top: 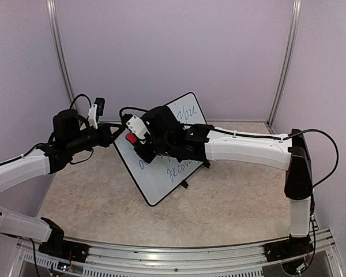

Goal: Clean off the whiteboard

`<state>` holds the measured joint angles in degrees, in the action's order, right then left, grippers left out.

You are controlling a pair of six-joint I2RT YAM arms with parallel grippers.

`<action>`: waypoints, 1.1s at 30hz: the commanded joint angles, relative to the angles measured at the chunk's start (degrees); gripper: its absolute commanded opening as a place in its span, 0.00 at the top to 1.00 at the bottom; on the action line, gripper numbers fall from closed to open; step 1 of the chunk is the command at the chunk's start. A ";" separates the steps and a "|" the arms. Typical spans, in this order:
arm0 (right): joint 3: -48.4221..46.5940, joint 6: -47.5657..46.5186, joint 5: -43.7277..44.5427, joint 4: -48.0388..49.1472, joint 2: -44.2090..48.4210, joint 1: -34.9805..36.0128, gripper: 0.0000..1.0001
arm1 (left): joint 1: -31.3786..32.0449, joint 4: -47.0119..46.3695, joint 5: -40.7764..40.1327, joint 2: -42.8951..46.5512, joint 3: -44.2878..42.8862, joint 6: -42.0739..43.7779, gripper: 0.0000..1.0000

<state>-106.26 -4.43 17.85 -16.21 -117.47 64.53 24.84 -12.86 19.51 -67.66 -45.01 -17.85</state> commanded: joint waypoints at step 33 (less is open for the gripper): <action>0.77 2.12 -2.65 1.84 -0.77 -3.27 0.72 | 0.52 -4.45 3.08 1.21 -0.98 0.26 1.00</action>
<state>-101.23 -1.83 15.42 -13.63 -115.42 62.04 24.73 -12.86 19.70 -67.79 -45.01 -18.06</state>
